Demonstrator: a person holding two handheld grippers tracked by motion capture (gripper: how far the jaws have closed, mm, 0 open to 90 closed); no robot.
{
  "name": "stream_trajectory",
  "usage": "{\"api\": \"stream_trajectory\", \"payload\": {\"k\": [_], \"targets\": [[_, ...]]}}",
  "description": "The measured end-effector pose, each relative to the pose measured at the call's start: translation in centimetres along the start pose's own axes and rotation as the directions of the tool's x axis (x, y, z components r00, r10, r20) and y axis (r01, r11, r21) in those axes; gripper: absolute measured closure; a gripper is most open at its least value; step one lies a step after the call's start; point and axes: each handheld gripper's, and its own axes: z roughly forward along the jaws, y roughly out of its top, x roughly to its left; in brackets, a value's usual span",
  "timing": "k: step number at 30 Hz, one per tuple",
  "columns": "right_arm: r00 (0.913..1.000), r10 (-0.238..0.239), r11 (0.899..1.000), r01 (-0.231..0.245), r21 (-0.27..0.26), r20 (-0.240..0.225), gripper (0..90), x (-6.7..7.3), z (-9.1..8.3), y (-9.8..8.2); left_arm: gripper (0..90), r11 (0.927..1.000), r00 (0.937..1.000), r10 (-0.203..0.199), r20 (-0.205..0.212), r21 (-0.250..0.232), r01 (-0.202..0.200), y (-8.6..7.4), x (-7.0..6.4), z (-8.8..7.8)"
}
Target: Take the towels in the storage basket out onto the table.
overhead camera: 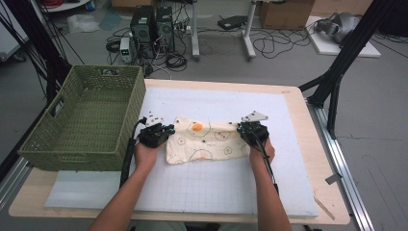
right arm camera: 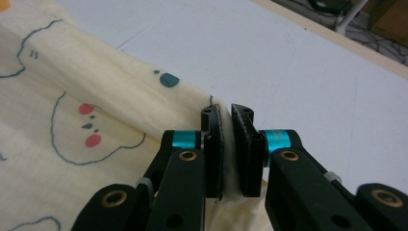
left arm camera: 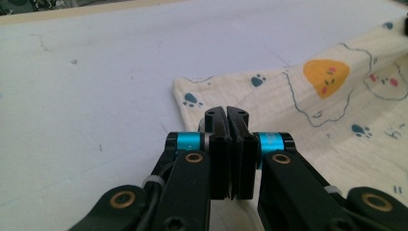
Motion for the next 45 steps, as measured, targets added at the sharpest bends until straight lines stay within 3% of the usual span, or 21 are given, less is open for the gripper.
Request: {"api": "stream_trajectory", "payload": {"k": [2,5,8,12,15,18,22,25,27,29,31,32,33,35,36,39,45], "targets": [[1.0,0.006,1.0,-0.006,0.007,0.008,83.1,0.2,0.3,-0.1,83.7,0.9999,0.9998,-0.012,0.016,-0.004,0.012,-0.1,0.1,0.1],[0.9999,0.015,1.0,-0.015,0.017,-0.003,75.0,0.2,0.5,-0.3,58.4,0.999,0.9991,-0.035,0.023,0.03,0.034,-0.1,0.3,-0.2],[0.9986,0.044,0.999,-0.044,-0.018,-0.03,62.7,-0.1,-0.4,-0.1,49.0,0.9989,0.9999,0.004,0.01,0.048,-0.004,-0.3,0.2,-0.9],[0.9967,0.064,0.995,-0.068,-0.07,-0.051,53.4,-0.6,-2.4,-0.4,45.8,0.9989,0.9996,-0.009,0.028,0.046,0.007,-0.8,0.2,-2.0],[0.9951,0.069,0.993,-0.075,-0.09,-0.071,49.0,-0.7,-4.0,-1.4,45.8,0.9945,0.995,-0.026,0.097,0.104,0.015,-1.2,0.0,-2.4],[0.9912,0.057,0.993,-0.068,-0.093,-0.119,48.1,-0.4,-5.2,-2.7,48.1,0.9959,0.994,-0.007,0.109,0.091,-0.003,-1.7,-0.7,-2.9],[0.982,0.058,0.997,-0.068,-0.047,-0.179,48.5,0.6,-5.7,-4.5,47.7,0.9859,0.9897,0.003,0.143,0.165,-0.027,-2.2,-1.3,-2.7],[0.979,0.05,0.998,-0.054,-0.018,-0.198,50.8,1.5,-5.2,-5.1,48.4,0.9827,0.9882,0.036,0.149,0.175,-0.062,-2.1,-1.7,-2.5],[0.9788,0.038,0.999,-0.038,0.001,-0.201,54.6,1.9,-4.9,-5.1,51.0,0.9836,0.9896,0.037,0.139,0.17,-0.061,-2.2,-1.8,-2.4],[0.9765,0.012,0.999,-0.003,0.042,-0.215,59.4,2.3,-4.2,-5.2,55.7,0.9814,0.9902,0.064,0.124,0.172,-0.085,-2.2,-1.8,-2.5],[0.9683,0.034,0.999,-0.024,0.043,-0.248,71.0,2.3,-4.1,-5.3,62.0,0.978,0.9905,0.085,0.108,0.181,-0.104,-2.2,-2.0,-2.6],[0.9642,0.027,0.999,-0.017,0.04,-0.264,78.7,2.4,-4.2,-5.3,70.3,0.9778,0.9908,0.079,0.11,0.185,-0.098,-2.2,-2.0,-2.6],[0.9635,0.018,0.999,-0.007,0.039,-0.267,83.5,2.6,-4.2,-5.3,73.0,0.9776,0.9908,0.077,0.111,0.187,-0.097,-2.2,-2.0,-2.7],[0.9648,-0.015,0.999,0.026,0.037,-0.263,88.0,3.0,-4.3,-5.2,86.2,0.9766,0.989,0.067,0.132,0.194,-0.092,-2.2,-2.1,-2.9],[0.9645,-0.02,0.999,0.031,0.037,-0.264,88.3,3.1,-4.4,-5.2,86.4,0.9762,0.9877,0.074,0.138,0.192,-0.1,-2.2,-2.2,-3.1],[0.9616,-0.002,0.999,0.013,0.039,-0.274,88.7,2.8,-4.7,-5.4,86.7,0.9832,0.9844,0.045,0.17,0.167,-0.074,-3.0,-2.4,-3.7],[0.9554,0.002,0.999,0.012,0.046,-0.295,88.8,2.9,-6.2,-6.4,86.7,0.9858,0.9776,0.024,0.209,0.158,-0.058,-3.5,-2.7,-5.0]]}}
